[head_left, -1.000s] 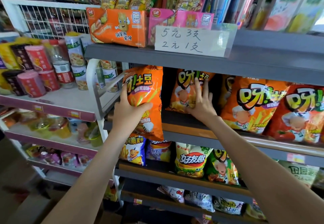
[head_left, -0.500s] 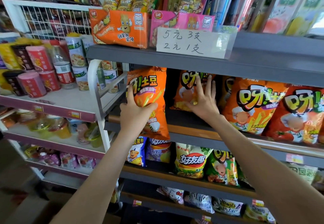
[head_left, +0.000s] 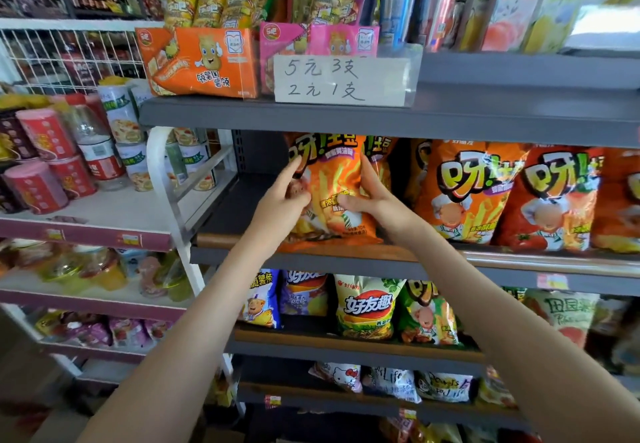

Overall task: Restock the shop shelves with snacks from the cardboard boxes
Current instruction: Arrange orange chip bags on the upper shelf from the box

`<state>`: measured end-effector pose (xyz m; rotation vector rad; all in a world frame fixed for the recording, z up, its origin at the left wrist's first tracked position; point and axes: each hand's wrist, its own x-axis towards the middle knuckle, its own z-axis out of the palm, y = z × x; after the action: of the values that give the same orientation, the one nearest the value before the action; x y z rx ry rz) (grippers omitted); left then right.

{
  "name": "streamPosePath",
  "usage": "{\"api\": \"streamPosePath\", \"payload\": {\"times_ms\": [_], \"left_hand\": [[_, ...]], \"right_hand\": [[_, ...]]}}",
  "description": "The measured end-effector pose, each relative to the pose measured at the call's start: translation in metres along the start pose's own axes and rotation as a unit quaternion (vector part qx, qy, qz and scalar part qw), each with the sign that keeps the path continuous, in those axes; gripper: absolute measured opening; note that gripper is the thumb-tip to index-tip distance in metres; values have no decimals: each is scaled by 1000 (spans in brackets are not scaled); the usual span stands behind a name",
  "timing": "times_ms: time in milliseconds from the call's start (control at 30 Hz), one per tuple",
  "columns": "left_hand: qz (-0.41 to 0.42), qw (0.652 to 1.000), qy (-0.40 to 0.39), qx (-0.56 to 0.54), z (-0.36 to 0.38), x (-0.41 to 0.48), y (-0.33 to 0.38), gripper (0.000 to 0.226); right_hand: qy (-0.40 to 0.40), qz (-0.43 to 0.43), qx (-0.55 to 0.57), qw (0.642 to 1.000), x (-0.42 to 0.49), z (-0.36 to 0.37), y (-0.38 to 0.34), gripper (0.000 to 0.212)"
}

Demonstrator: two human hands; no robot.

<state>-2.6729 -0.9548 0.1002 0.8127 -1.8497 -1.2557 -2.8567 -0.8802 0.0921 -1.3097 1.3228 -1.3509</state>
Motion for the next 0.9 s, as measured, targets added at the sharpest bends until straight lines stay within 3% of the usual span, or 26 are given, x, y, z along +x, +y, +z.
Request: {"api": "streamPosePath", "payload": {"times_ms": [267,500,567,667,767,833,900], "left_hand": [[68,996,2,49,13,17,-9,71],[44,978,-44,198,26,37,-32,96],[37,975,-70,206,29,41,-34,103],[76,967,-82,230,36,43,-36,111],[126,948,-52,288,41,41,-42,111],[154,937,-37,312,41,39,-46,111],[178,929,-36,324,40,39,-50,109]], "right_hand": [[19,3,-147,989,15,-26,-14,92],[19,-35,-272,961,-7,-18,-2,113],[31,-80,-362,928,-15,-15,12,113],[105,-121,-552,818,-13,-14,23,99],[118,-122,-669,723,-10,-10,24,82],[123,-107,-691,704,-9,-13,27,76],[138,-97,-683,710,-11,-18,31,77]]}}
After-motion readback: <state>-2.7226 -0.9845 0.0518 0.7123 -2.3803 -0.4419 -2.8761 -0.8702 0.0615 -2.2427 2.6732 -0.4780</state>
